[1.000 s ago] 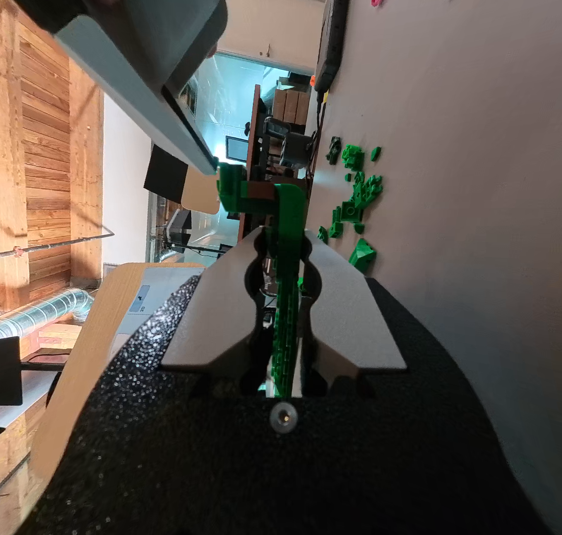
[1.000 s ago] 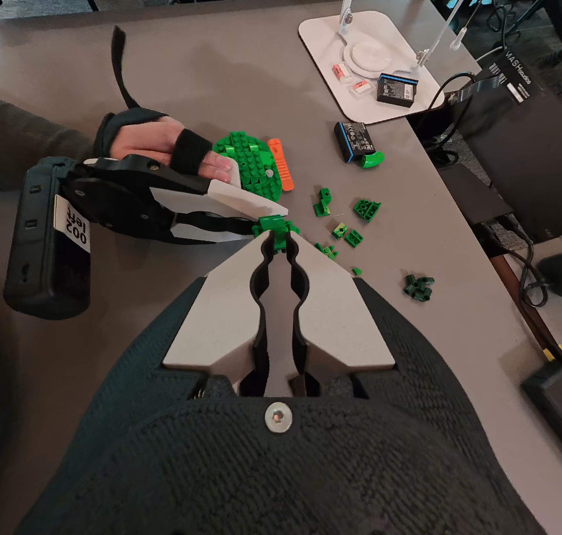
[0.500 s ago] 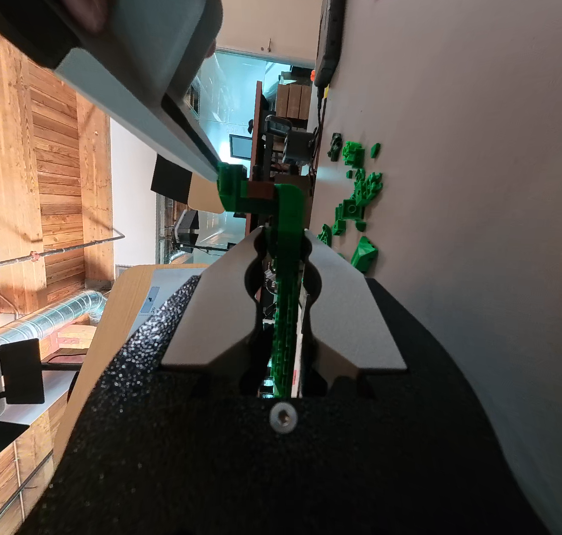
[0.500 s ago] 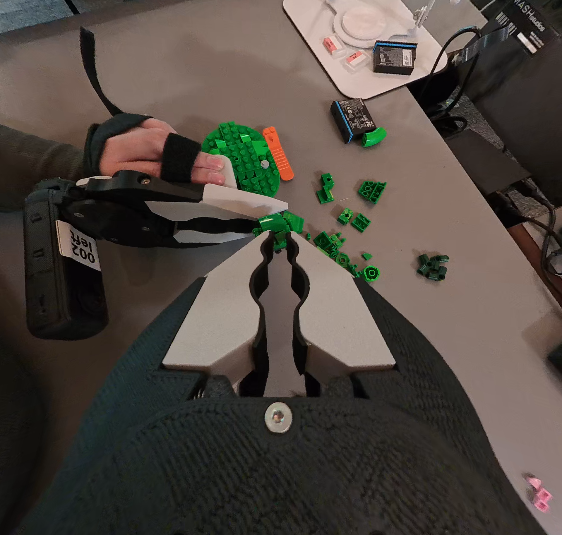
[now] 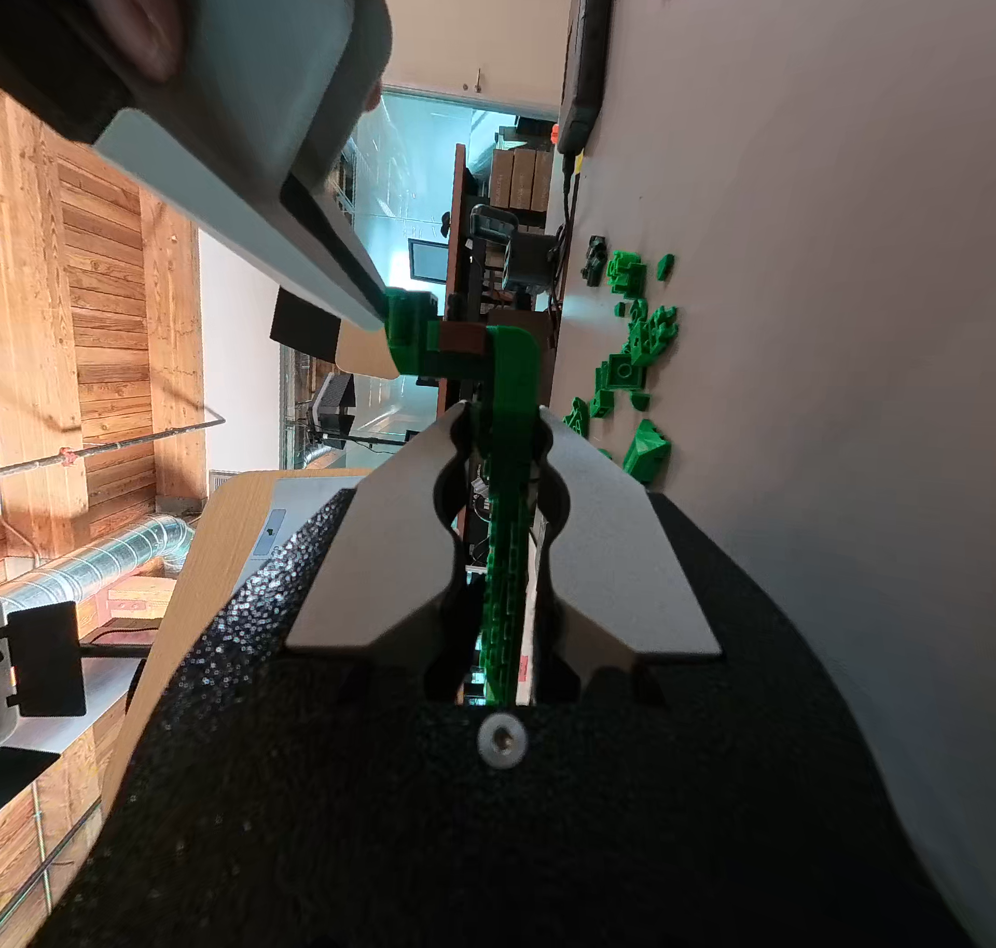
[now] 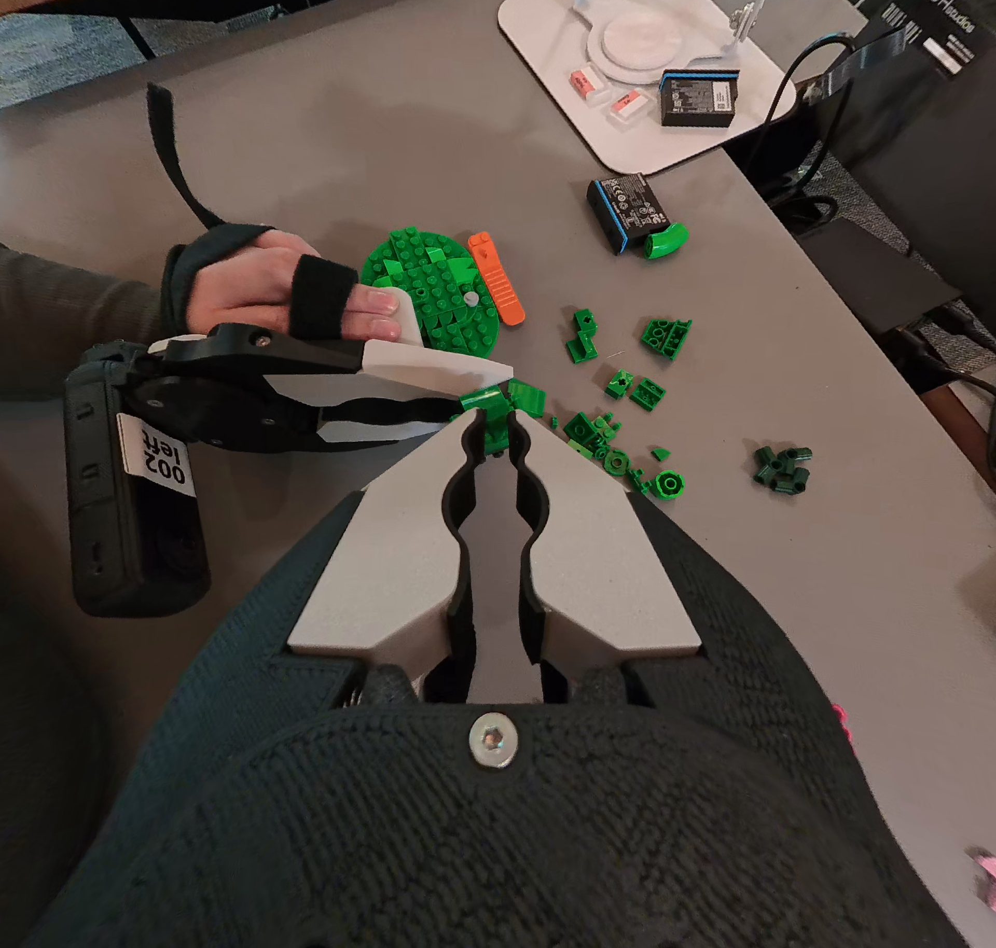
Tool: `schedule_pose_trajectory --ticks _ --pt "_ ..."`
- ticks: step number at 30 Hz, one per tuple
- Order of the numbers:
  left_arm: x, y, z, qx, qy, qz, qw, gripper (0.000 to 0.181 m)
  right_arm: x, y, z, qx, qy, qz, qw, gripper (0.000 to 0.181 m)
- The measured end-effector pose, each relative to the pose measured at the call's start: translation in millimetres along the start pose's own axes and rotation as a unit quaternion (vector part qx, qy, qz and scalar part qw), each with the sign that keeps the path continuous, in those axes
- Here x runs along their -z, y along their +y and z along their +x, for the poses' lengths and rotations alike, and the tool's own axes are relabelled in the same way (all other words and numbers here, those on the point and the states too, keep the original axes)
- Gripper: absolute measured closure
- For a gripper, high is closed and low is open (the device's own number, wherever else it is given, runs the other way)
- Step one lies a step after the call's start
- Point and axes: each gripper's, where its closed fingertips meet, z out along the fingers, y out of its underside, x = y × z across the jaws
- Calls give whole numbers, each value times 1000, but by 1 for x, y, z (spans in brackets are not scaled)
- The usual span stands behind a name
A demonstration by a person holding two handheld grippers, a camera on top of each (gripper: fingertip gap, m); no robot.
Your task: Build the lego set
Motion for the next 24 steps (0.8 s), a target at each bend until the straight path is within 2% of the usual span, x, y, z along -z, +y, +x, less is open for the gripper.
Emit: schedule_pose_trajectory --ticks 6,10,12,15,17,19,22,24 --pt "0 0 0 5 1 0 1000 164 -1 -1 -1 -4 -2 3 1000 173" --pt "0 1 0 10 3 -1 1000 164 5 -9 2 5 2 26 1000 164" --pt "0 2 1 15 5 0 1000 163 14 -19 1 37 0 60 998 158" --pt "-1 4 2 27 11 -2 1000 163 26 -27 -9 148 6 95 984 144" --pt "-1 4 1 36 13 -2 999 163 28 -22 -18 254 29 97 962 129" --pt "-1 5 2 43 16 -1 999 163 22 -12 -23 365 71 87 924 122" --pt "-1 4 2 51 18 3 999 163 10 1 -16 508 170 58 842 122" --pt "-1 3 2 55 19 6 998 163 2 9 -5 570 219 28 791 124"
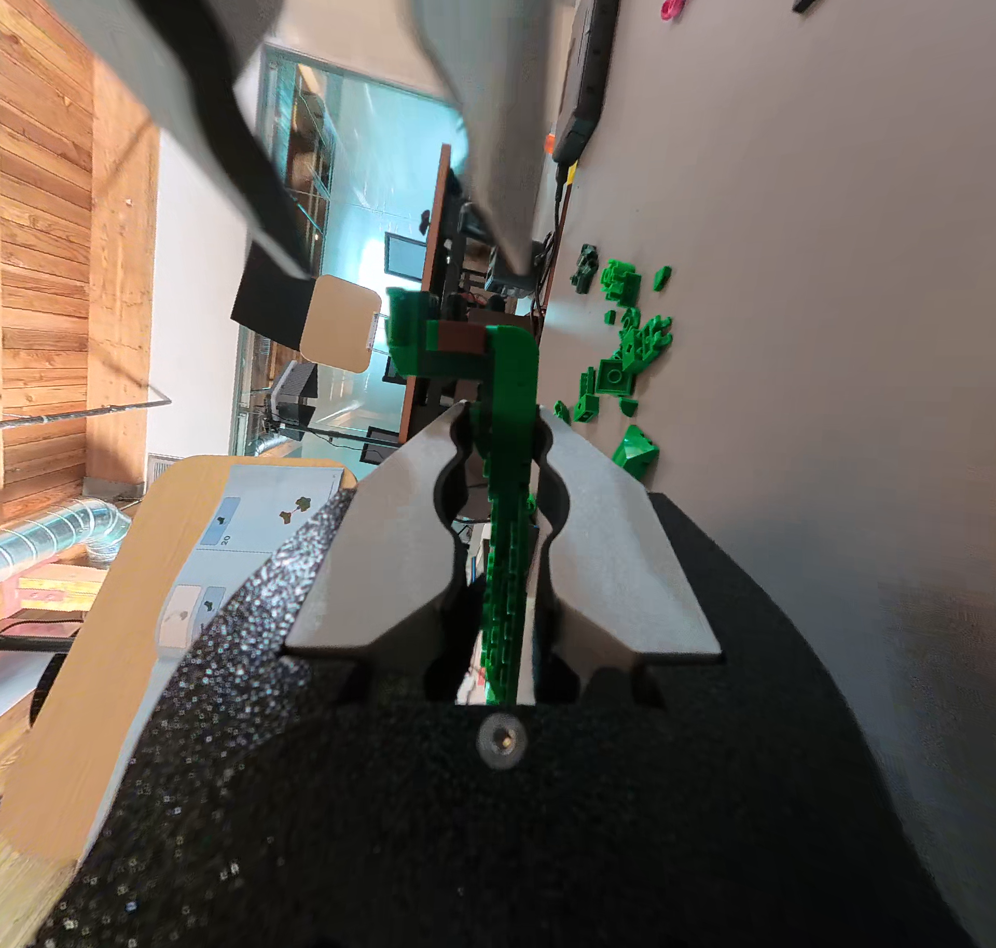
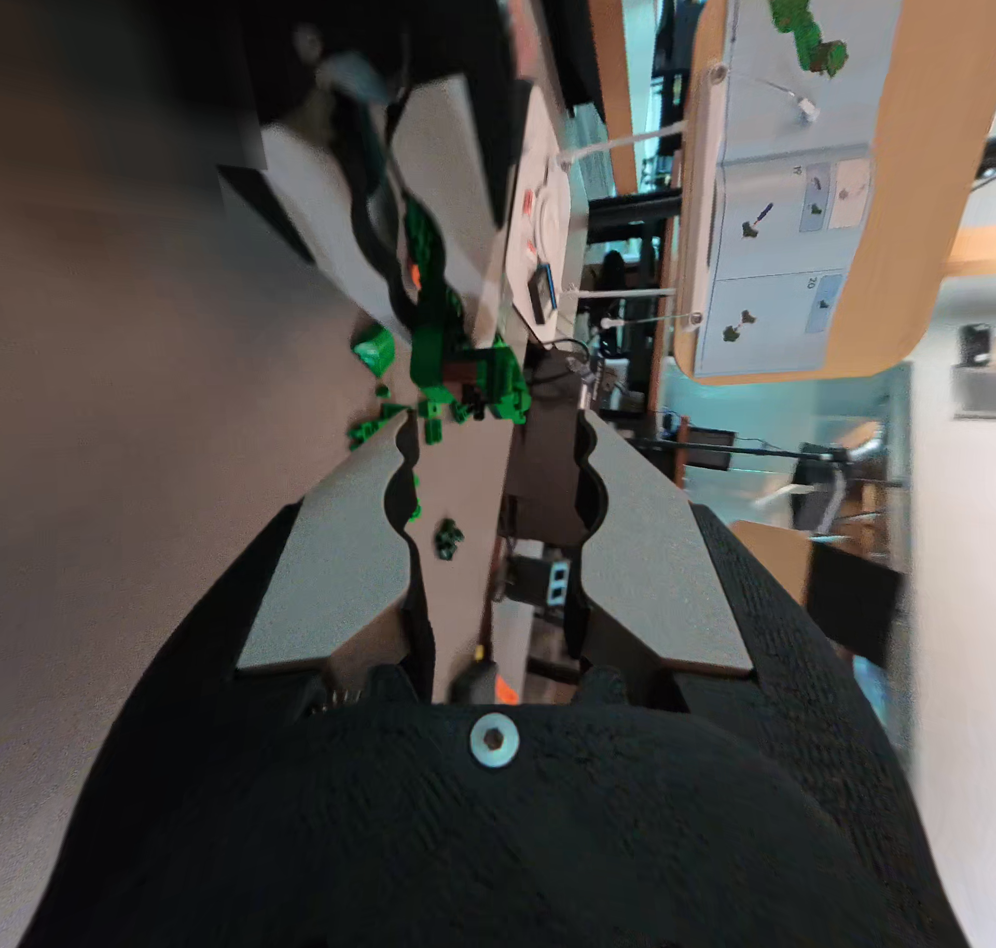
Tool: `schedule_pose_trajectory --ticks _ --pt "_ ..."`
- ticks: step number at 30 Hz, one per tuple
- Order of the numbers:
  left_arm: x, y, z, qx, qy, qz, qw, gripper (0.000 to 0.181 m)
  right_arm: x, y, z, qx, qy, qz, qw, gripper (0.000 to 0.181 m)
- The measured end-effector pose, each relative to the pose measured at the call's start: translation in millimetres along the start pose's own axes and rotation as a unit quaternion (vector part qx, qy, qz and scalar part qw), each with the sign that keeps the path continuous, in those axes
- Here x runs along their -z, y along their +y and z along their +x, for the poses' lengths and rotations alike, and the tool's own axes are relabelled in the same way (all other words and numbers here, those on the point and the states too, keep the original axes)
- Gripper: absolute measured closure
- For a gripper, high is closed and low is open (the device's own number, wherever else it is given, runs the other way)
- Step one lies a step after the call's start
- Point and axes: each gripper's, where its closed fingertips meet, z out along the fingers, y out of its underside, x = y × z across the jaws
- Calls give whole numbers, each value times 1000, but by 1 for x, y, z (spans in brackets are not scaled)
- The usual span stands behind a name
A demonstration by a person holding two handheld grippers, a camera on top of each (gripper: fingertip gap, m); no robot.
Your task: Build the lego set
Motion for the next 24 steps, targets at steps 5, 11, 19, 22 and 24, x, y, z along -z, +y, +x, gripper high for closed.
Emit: schedule_pose_trajectory --ticks 5,11,19,22,24 --pt "0 -1 1 1 4 4 1000 163 -11 11 -12 52 1 -27 998 133" --pt "0 -2 3 -3 9 8 1000 163 -9 6 -5 82 29 -22 996 148" --pt "0 -3 6 -8 14 8 1000 163 -10 4 -5 105 44 -22 993 151" --pt "0 -2 6 -9 15 6 1000 162 -10 3 -4 103 45 -25 993 151" --pt "0 -2 6 -8 15 7 1000 163 -12 6 -6 106 41 -32 993 152"
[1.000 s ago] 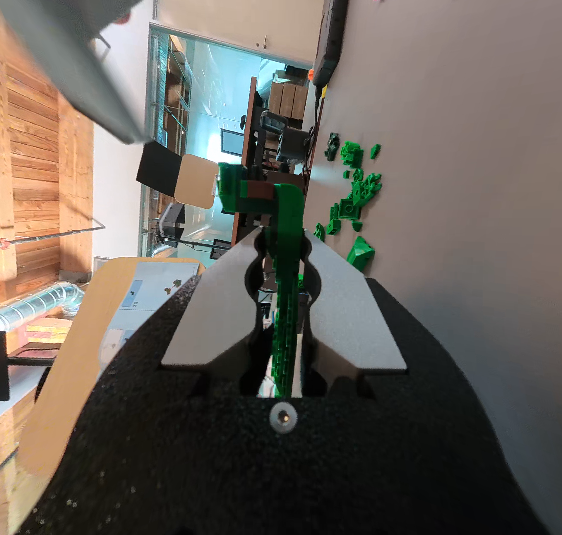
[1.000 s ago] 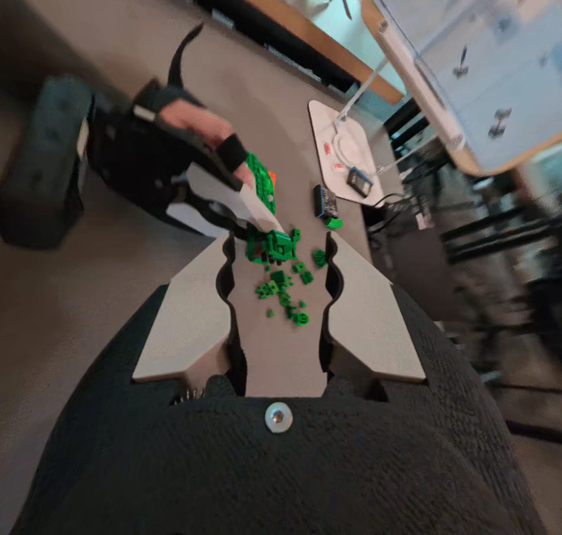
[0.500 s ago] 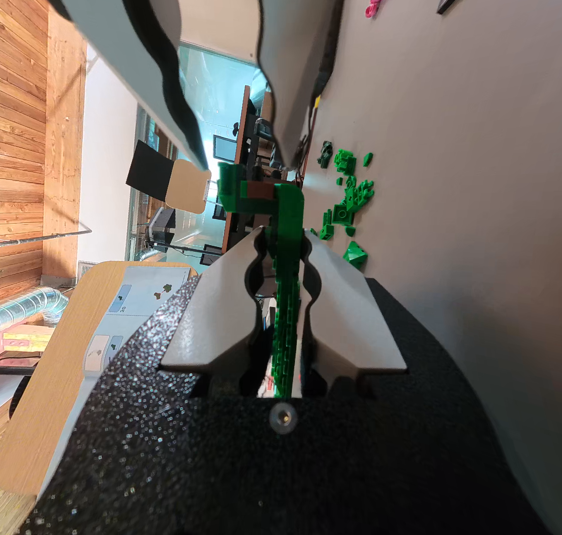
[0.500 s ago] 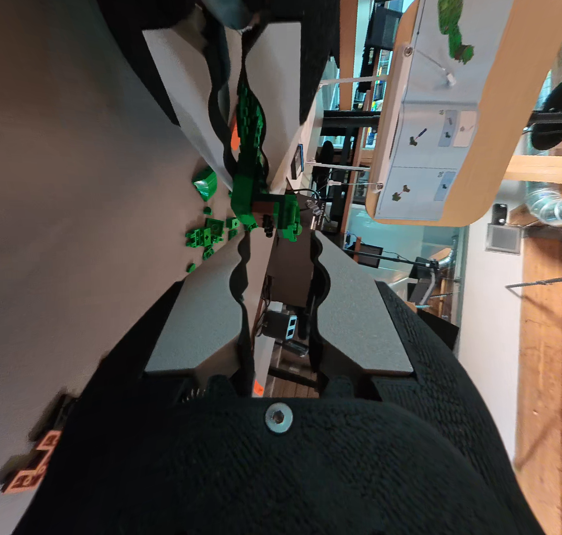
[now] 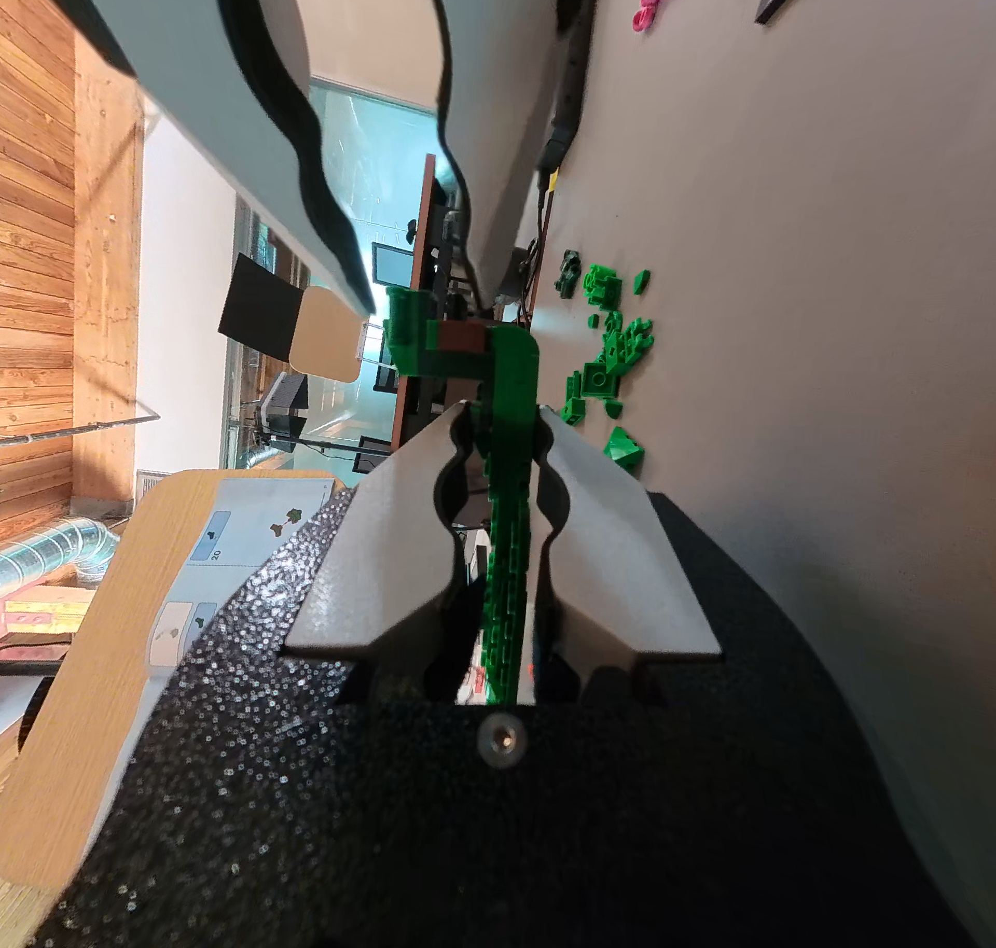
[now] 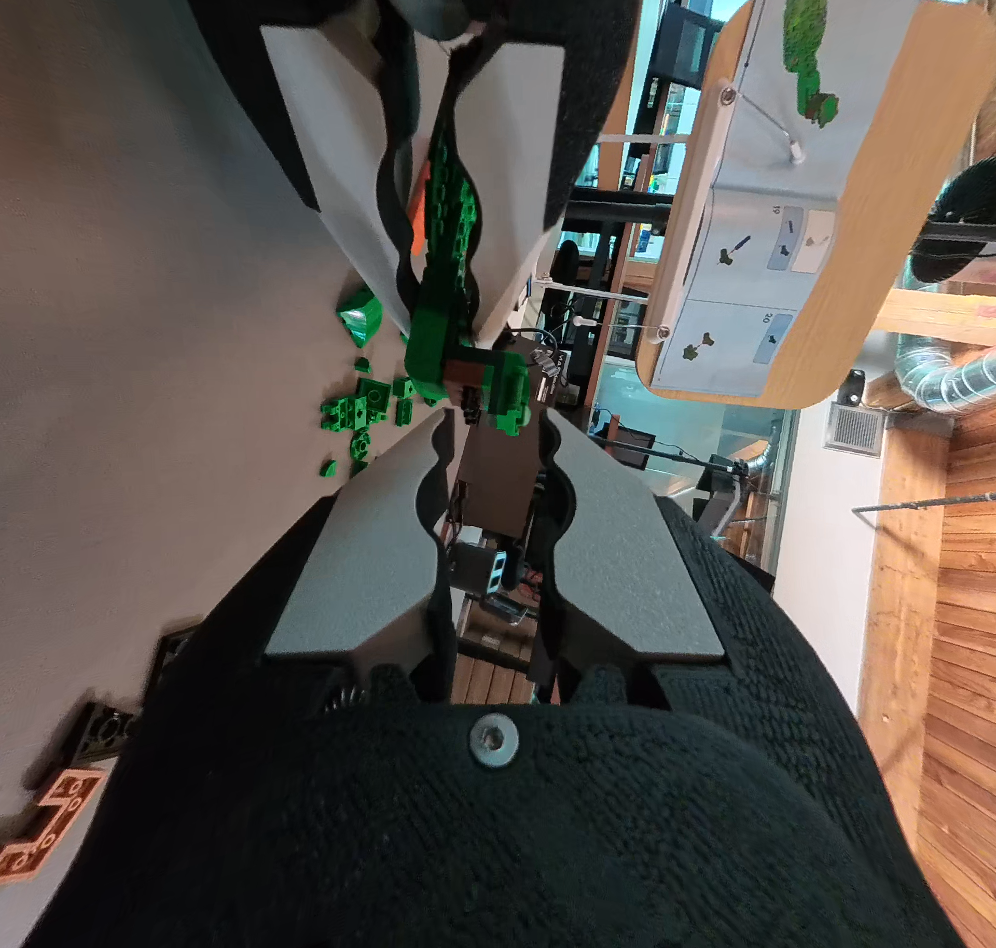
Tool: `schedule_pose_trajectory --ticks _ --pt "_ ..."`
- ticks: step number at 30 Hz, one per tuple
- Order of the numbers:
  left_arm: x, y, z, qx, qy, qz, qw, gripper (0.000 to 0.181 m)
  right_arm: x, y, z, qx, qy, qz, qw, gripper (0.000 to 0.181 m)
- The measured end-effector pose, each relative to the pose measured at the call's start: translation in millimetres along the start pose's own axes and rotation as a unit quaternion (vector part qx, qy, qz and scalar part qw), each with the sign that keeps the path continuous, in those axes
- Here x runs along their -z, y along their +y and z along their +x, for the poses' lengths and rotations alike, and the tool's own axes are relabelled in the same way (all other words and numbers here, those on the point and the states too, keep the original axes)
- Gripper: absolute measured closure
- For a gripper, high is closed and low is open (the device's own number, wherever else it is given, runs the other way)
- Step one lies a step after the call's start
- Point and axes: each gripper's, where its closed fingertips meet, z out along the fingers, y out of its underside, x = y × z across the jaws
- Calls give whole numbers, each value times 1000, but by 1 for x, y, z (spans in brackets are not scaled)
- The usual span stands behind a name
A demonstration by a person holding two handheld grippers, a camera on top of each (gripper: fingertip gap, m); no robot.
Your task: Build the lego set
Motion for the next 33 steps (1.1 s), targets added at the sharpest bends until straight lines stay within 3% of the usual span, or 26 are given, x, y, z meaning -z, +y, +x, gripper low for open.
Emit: schedule_pose_trajectory --ticks 23,28,30,32,33 --pt "0 1 5 -8 15 -3 1000 162 -3 3 -6 26 -12 -33 999 163" --pt "-1 3 7 -8 22 -7 1000 163 -6 3 -8 -17 -20 -24 999 162" --pt "-1 2 8 5 28 -3 1000 163 -6 3 -10 -100 -50 -6 994 154" --pt "-1 0 5 6 20 0 1000 162 -2 0 -11 -161 -83 15 983 124" --pt "-1 -1 6 6 23 1 1000 163 0 1 -10 -170 -86 19 982 123"
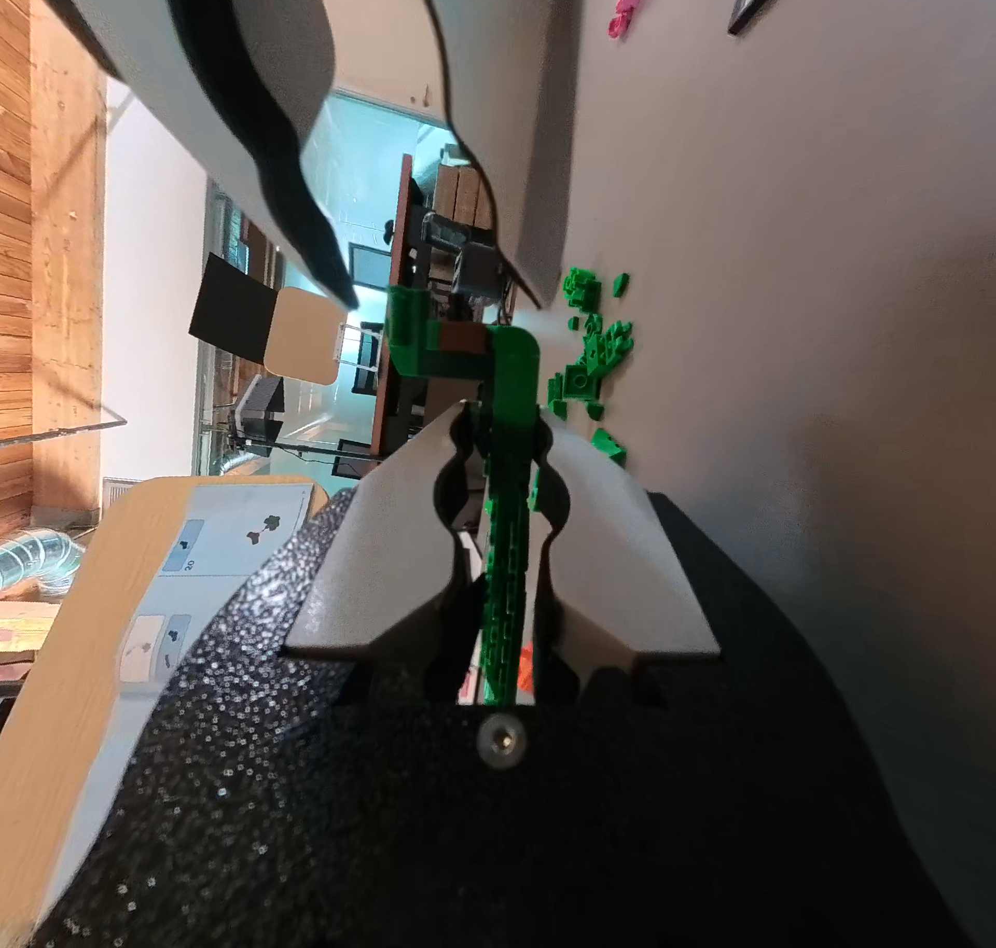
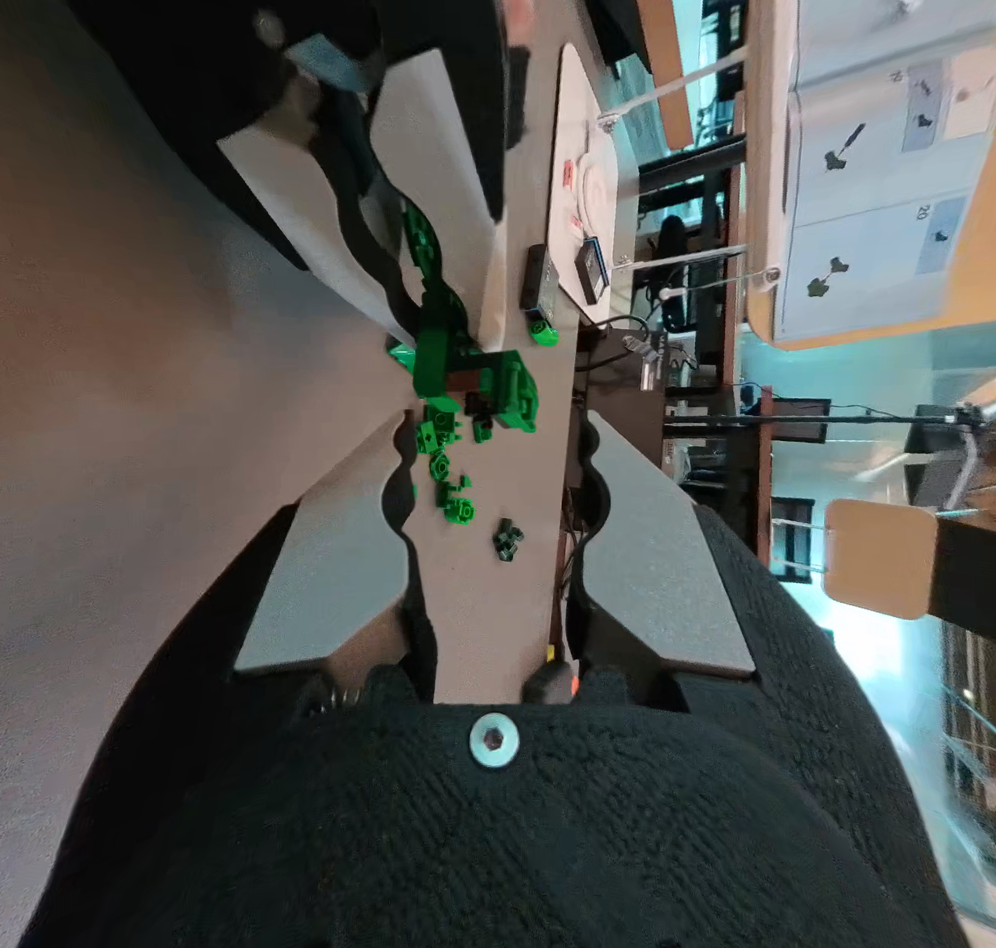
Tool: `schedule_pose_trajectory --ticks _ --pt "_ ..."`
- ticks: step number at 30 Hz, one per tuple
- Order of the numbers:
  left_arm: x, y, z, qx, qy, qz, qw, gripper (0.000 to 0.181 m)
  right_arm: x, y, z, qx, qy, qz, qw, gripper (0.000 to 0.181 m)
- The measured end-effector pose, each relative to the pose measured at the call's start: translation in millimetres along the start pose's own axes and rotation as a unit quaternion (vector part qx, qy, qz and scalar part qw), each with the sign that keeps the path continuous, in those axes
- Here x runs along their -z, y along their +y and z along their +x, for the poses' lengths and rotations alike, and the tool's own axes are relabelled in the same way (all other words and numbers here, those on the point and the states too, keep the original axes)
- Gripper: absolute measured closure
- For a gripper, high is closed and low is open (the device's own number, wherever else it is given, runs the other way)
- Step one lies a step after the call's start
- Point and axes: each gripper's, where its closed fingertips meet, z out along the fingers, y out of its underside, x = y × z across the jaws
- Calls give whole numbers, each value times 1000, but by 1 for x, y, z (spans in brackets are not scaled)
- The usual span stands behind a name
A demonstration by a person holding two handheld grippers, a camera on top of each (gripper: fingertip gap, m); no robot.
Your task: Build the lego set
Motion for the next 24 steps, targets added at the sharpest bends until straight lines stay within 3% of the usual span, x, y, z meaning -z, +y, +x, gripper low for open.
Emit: schedule_pose_trajectory --ticks 8,10,12,15,17,20,24 --pt "0 2 -1 -1 -2 -3 1000 162 3 10 -1 19 -9 -12 1000 134" --pt "-2 10 -3 8 -5 -14 1000 163 2 25 3 -12 -11 -41 999 143" --pt "-5 19 -7 18 -9 -26 999 163 -6 46 -3 -102 -50 -69 991 151" --pt "-7 31 -10 24 -11 -41 999 163 -21 62 -26 -288 -135 -54 947 164" --pt "-7 33 -10 25 -11 -42 999 163 -26 71 -35 -369 -166 -58 913 160" --pt "-7 30 -8 16 -8 -39 999 163 -30 70 -41 -444 -192 -38 874 161" --pt "-7 27 -6 -1 -10 -38 999 163 -36 70 -48 -474 -203 -41 856 164"
